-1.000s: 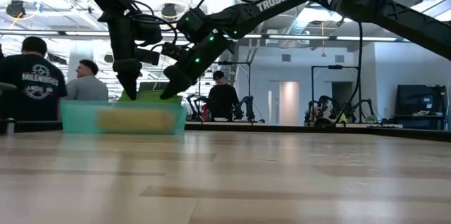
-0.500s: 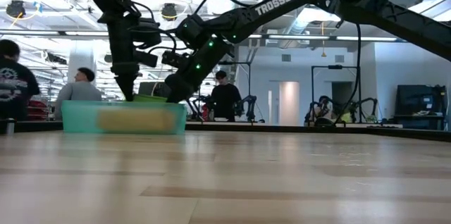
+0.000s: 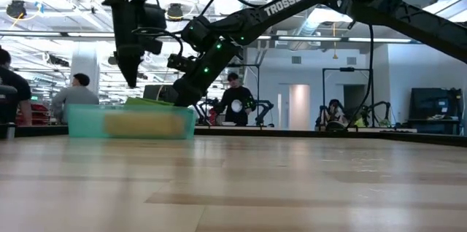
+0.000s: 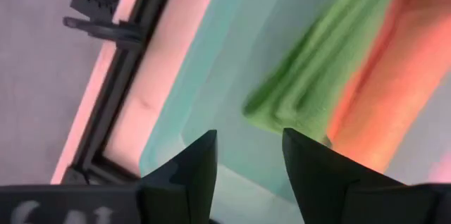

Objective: Roll microfiber towels into tight, uniform cylinder then place into a basket
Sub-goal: Put the green towel into the blue bin, then return to Home Position

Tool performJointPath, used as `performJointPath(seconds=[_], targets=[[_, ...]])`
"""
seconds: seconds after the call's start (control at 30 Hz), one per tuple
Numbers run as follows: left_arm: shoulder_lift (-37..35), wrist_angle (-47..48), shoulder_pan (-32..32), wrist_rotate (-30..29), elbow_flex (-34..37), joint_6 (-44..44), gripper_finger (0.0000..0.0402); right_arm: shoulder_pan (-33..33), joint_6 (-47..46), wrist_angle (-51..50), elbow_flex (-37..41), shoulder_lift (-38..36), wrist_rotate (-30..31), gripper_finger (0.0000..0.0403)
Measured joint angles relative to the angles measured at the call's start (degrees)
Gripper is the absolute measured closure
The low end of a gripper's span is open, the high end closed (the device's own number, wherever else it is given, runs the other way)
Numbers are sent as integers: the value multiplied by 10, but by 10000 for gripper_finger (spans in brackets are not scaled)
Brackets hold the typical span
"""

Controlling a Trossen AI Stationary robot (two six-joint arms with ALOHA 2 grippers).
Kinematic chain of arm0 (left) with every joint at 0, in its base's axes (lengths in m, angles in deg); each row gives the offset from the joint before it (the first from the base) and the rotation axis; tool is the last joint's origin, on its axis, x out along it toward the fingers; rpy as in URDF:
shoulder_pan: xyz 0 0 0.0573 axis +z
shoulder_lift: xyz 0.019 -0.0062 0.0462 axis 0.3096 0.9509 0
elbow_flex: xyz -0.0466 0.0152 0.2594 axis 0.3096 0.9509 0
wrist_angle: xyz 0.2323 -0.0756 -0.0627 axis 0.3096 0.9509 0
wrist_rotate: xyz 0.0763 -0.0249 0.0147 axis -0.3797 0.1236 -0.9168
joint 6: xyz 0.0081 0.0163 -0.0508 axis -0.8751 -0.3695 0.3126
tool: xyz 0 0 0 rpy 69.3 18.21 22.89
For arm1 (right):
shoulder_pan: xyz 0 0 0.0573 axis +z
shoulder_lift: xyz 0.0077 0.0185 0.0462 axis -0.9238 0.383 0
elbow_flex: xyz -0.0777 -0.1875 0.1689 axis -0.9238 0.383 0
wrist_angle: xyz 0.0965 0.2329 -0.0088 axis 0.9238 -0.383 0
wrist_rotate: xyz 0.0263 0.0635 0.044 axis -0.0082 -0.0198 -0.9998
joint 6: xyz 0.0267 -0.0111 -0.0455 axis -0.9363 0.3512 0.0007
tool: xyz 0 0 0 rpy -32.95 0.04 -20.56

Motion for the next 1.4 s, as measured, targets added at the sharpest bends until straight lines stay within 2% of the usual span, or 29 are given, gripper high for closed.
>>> performJointPath(seconds=[0.17,0.33,0.8,0.97,1.1,1.23,1.33,1.4], targets=[[-24,24,-1,2,-25,7,250,0,1,-1,0,0,0,379],[-48,24,-1,3,-29,7,251,5,40,-7,0,0,8,358],[-61,25,-1,17,-29,9,251,19,58,-10,0,-6,16,191],[-69,25,-2,38,-29,11,251,19,45,-37,-2,-27,17,167],[-93,25,-2,43,-29,19,251,19,27,-123,-2,-55,10,165],[-134,21,-2,79,-25,46,251,14,11,-232,-1,-93,-61,168],[-174,12,-11,131,-5,69,251,2,2,-319,-1,-124,-157,170],[-211,-19,-30,146,23,89,251,-6,10,-367,0,-143,-226,170]])
